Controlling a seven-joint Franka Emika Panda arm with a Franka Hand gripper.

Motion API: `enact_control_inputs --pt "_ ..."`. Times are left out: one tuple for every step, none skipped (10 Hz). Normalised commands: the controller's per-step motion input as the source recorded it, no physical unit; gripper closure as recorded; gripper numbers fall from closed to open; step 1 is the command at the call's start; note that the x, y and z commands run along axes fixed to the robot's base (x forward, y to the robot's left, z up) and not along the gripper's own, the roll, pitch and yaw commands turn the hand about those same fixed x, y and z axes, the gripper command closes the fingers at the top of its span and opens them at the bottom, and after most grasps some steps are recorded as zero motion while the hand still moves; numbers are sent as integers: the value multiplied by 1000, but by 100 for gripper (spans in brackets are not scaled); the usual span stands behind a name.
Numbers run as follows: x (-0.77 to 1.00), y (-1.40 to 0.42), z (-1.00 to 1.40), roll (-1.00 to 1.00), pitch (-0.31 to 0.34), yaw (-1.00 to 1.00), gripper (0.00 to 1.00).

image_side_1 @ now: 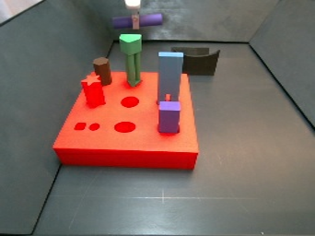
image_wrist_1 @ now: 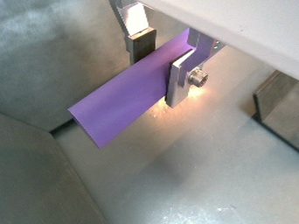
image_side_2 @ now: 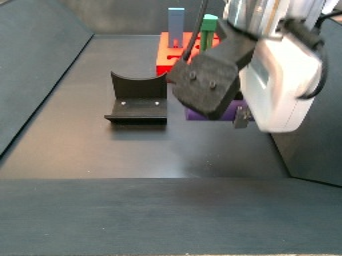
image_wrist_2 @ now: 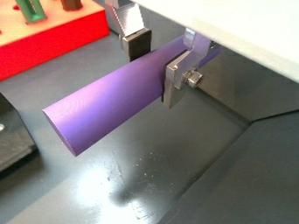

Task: Pick up the round object. Move up. Place the round object on the fixture. Regrasp the round object. Move to above the board. Insert the round object.
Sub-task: Place the round object on the fixture.

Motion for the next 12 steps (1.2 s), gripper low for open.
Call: enact_control_inputs --pt "-22 -9 1000 82 118 12 100" --pt "-23 -9 1000 88 118 16 100" --pt "-27 -10 1000 87 117 14 100" --pt "-30 -9 1000 81 108 13 100" --pt "-31 -11 1000 79 107 11 100" --pt "-31 -9 935 77 105 10 100" --pt "-25 -6 784 80 107 13 100" --pt "-20 -2 630 78 112 14 100" --pt "-17 3 554 81 115 14 100" --pt "-9 -1 400 73 121 16 100" --pt "-6 2 321 70 125 16 100" --pt "1000 -921 146 23 44 1000 100"
